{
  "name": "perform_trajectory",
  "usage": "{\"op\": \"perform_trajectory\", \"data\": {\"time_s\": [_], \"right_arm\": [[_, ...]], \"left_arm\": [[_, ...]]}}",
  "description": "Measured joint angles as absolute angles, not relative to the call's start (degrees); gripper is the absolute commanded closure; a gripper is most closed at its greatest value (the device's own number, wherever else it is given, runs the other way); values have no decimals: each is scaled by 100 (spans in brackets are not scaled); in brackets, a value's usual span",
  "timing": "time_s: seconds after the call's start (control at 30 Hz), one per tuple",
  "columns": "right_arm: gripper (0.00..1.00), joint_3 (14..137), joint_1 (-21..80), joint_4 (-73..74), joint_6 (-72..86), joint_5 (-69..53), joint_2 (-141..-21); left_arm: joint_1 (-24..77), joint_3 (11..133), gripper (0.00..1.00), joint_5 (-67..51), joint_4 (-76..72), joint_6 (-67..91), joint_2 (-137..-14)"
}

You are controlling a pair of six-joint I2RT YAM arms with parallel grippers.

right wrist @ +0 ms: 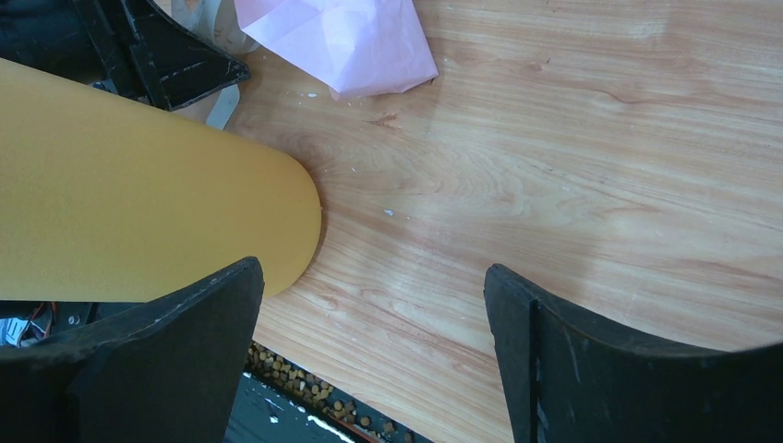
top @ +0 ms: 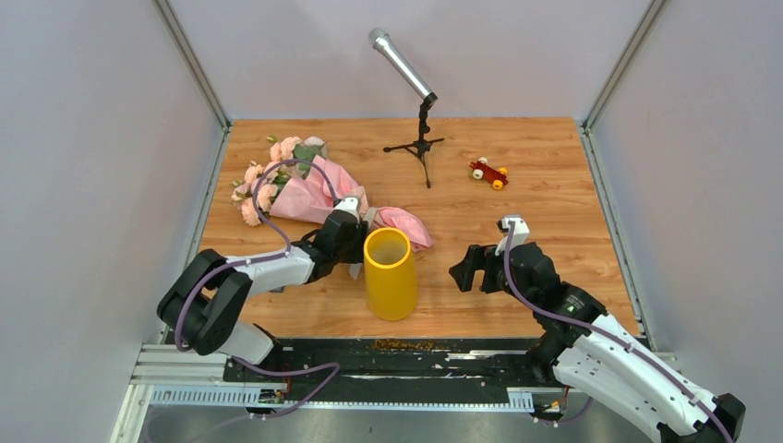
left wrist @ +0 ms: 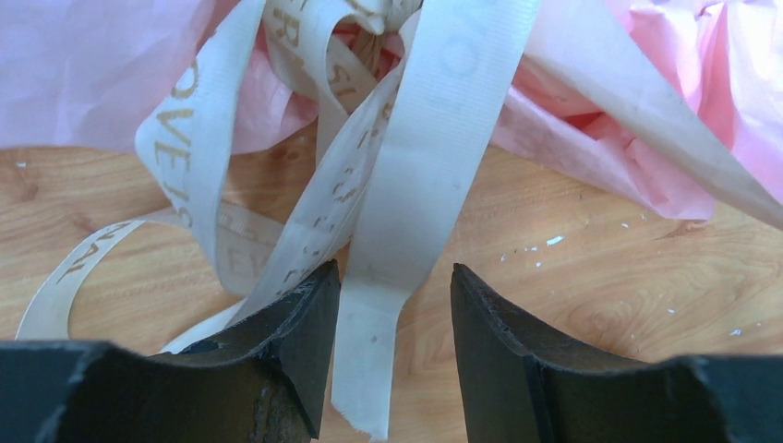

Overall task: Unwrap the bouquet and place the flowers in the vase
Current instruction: Untie the ribbon from the wrapping paper.

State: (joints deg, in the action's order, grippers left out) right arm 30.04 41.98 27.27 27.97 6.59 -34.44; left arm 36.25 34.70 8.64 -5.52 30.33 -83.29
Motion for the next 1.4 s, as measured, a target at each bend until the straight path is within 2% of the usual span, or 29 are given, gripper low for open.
{"op": "perform_trajectory", "data": {"time_s": [0.13,0.27,0.67,0.93,1.1,1.27,1.4], "right_arm": [[10,3004,4198,2729,2794,668,-3452],[10,3004,4198,2727,2794,696,-3481],[10,3004,4198,2731,2794,696,-3487],[10,3120,4198,2856,2751,694,-3514],[6,3474,4198,2899,2635,687,-3787],[4,4091,4198,2838,2370,650,-4322],[9,4827,4189,2668,2099,497,-5146]], "left_arm": [[3625,3573,47,937,-556,2961,-8444],[3625,3586,54,1048,-561,2877,-8510],[3623,3616,100,1011,-572,2768,-8595],[3623,3658,100,760,-298,2661,-7634],[3592,4189,100,432,429,2495,-7537],[3411,4836,100,-45,1181,2377,-7564],[3170,5225,100,-631,1459,2392,-7760]]}}
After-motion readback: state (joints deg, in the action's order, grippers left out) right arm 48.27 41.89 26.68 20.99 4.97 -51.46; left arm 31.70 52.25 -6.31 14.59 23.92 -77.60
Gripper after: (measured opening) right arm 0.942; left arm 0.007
